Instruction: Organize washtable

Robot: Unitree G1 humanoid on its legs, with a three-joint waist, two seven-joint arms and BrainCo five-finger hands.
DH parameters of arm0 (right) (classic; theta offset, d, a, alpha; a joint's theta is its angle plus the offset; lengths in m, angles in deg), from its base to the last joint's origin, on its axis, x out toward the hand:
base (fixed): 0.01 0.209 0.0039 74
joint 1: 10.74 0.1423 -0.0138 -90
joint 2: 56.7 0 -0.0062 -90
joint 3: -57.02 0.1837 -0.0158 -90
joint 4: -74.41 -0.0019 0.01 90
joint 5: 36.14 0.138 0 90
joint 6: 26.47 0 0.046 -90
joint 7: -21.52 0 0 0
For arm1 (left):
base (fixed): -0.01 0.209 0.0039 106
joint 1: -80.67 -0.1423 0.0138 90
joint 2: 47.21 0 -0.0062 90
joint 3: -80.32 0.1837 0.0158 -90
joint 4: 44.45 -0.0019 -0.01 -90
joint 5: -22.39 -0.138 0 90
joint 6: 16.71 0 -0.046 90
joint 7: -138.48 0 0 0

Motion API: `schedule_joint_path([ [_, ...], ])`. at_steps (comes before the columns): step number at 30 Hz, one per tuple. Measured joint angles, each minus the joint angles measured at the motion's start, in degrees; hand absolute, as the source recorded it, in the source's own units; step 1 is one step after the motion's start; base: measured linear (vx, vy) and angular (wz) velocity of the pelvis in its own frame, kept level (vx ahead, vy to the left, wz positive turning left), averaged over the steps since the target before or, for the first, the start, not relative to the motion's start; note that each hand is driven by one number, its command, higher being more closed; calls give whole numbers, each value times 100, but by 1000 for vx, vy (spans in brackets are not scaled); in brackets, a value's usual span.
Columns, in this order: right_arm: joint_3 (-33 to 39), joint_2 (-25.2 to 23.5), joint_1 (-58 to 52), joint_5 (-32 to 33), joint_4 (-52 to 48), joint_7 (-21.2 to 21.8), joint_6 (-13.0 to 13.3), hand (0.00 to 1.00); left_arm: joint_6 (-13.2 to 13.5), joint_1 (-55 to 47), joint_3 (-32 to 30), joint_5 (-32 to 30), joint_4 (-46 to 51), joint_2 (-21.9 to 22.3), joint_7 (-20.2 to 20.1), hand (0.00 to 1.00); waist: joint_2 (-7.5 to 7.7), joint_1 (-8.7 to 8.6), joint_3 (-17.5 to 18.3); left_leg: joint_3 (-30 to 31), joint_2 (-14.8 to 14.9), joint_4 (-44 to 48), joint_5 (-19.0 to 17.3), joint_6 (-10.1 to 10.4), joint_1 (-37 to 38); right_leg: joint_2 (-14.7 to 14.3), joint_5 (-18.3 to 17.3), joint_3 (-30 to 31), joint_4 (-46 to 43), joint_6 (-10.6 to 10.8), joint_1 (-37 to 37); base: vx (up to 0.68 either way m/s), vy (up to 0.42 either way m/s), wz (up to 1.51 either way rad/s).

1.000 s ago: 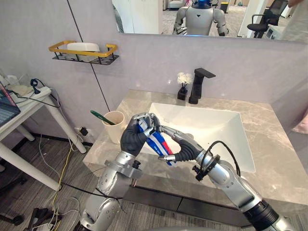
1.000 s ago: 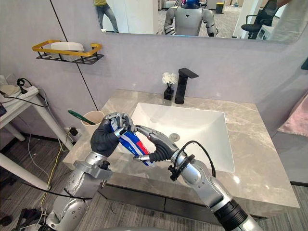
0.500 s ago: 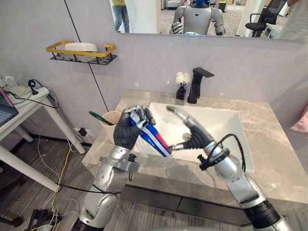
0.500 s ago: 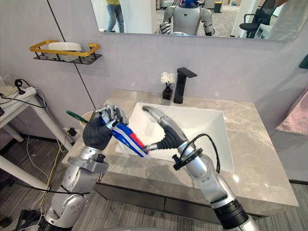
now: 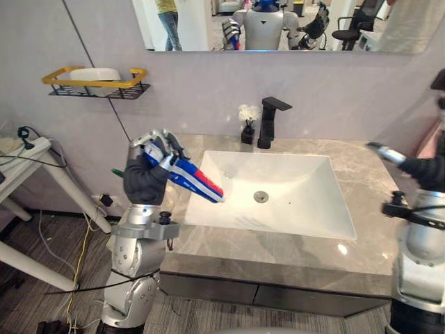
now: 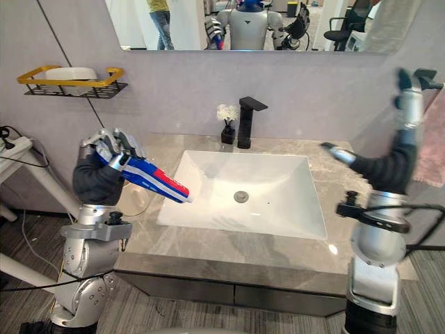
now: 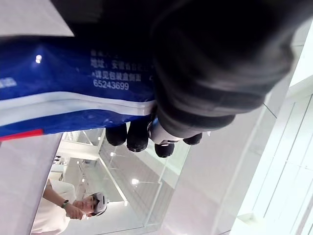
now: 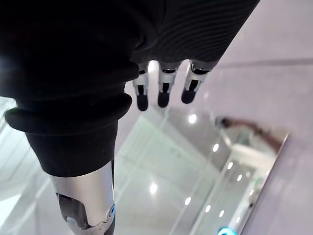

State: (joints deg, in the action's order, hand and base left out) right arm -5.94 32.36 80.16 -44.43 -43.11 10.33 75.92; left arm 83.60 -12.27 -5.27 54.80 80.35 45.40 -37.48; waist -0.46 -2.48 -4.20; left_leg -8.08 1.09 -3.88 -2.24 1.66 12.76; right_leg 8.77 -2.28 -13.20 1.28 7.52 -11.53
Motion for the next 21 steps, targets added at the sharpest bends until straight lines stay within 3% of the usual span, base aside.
schedule_joint_path([
  [4,726,-289,-394,207,145,-280,-61,0,24,-6,-265,-165,39,185,20,100,-31,-76,11,-109,5,31,-57,5,-30,-7,9,118,2,2,82,7,9,-15],
  [6,992,-543,-594,367,604,-420,-181,0,25,-15,-303,-167,38,216,106,100,-25,-173,8,-165,9,83,-110,2,-42,-9,9,184,5,3,103,5,4,-12],
  [11,1419,-1079,-1083,515,1453,-618,-524,0,27,-16,-306,-185,11,414,138,100,-36,-217,14,-232,5,101,-146,-9,-99,-4,13,247,2,9,186,2,2,-6],
  [14,1524,-1430,-1173,616,2005,-764,-683,0,27,-11,-294,-302,-173,428,237,100,-45,-312,12,-267,9,156,-198,-4,-110,-5,13,279,3,9,190,-8,-3,-6],
  [18,1507,-1967,-1616,930,2299,-767,-787,0,27,192,-254,-401,-349,578,380,100,-79,-305,14,-333,18,218,-256,-2,-162,-5,13,353,-12,9,254,-7,-4,-9],
  [21,1373,-2040,-1916,1114,2416,-761,-894,0,35,514,-136,-417,-400,662,554,100,-94,-315,23,-404,56,226,-257,-6,-169,6,13,383,-104,8,287,3,-15,-8],
])
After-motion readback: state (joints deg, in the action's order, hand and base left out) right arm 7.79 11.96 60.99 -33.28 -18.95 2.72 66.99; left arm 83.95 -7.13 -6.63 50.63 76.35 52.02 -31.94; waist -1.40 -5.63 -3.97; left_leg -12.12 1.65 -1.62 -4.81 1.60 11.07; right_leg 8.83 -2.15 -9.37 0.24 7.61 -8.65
